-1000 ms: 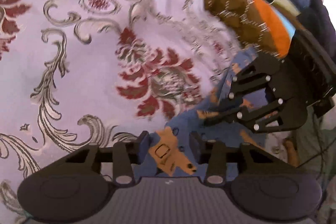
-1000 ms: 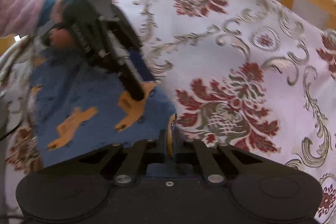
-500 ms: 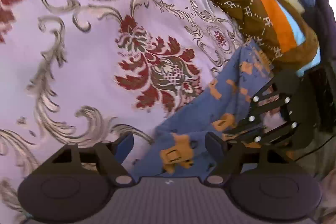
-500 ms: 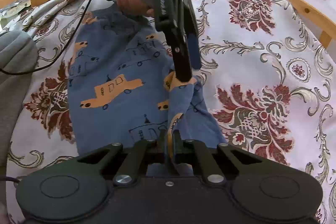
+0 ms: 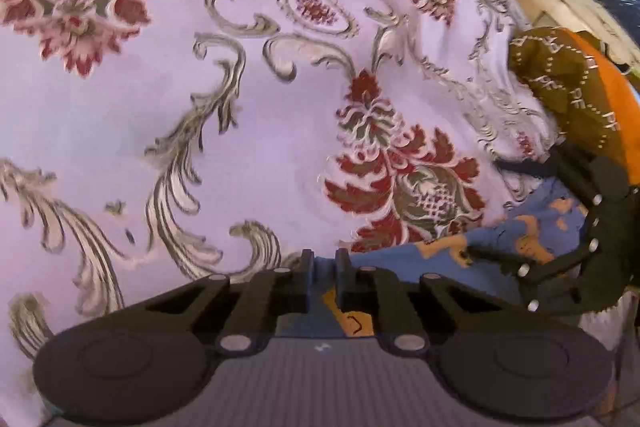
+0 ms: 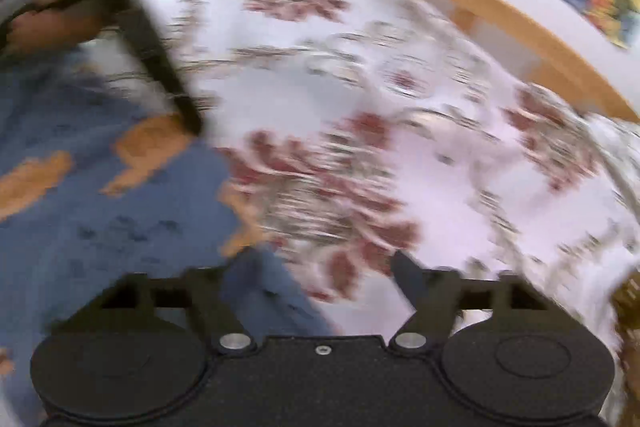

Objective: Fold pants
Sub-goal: 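Release the pants with both tools and pull back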

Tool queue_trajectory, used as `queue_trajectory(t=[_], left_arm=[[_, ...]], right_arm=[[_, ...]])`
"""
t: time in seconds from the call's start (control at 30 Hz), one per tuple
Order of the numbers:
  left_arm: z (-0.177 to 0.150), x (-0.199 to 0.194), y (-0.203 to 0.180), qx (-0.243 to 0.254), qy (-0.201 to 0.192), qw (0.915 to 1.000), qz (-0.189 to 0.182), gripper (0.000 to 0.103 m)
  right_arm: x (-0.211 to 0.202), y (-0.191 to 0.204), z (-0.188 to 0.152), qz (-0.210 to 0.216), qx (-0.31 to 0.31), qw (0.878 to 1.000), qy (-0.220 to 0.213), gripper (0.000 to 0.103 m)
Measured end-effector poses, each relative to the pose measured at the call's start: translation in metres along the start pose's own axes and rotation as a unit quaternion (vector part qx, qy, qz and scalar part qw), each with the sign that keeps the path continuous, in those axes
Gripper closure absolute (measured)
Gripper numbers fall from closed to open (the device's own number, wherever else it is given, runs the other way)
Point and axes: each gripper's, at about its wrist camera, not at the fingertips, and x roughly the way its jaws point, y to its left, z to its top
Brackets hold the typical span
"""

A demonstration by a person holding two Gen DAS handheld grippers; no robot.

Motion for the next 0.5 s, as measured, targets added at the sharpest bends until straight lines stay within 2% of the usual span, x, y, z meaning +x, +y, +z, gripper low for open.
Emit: queue_trajectory(t=[0.1,0.17,0.23,0.3,0.37,0.43,0.5], left_arm=[[-0.005,-0.004,-0.005,0.000,-0.022,0.9996,0.017,0.073],[-0.008,-0.018,-0.010,-0.008,-0.046,0.9981,0.040,0.036],[-0.018,-0.039,-0.014,-0.009,-0.089,0.9949,0.047,0.023],[-0.030,-0.055,-0.021,-0.002,-0.117,0.9920,0.049,0.020],[-0.043,-0.064,-0.030,0.008,-0.129,0.9905,0.048,0.012],[-0.055,-0.065,-0.038,0.009,-0.121,0.9912,0.051,0.007],[-0.062,-0.062,-0.047,0.009,-0.100,0.9936,0.052,0.005]], right_arm=[[-0.008,-0.011,-0.006,-0.053,0.026,0.998,0.002,0.019],[-0.023,-0.013,-0.010,-0.087,0.037,0.996,-0.002,0.018],[-0.040,-0.017,-0.017,-0.101,0.054,0.993,0.003,0.009],[-0.048,-0.017,-0.024,-0.121,0.073,0.990,0.013,0.007],[-0.053,-0.019,-0.035,-0.143,0.103,0.984,0.031,0.007],[-0.065,-0.022,-0.046,-0.147,0.156,0.976,0.046,0.005],[-0.089,-0.027,-0.059,-0.151,0.232,0.960,0.033,0.001]])
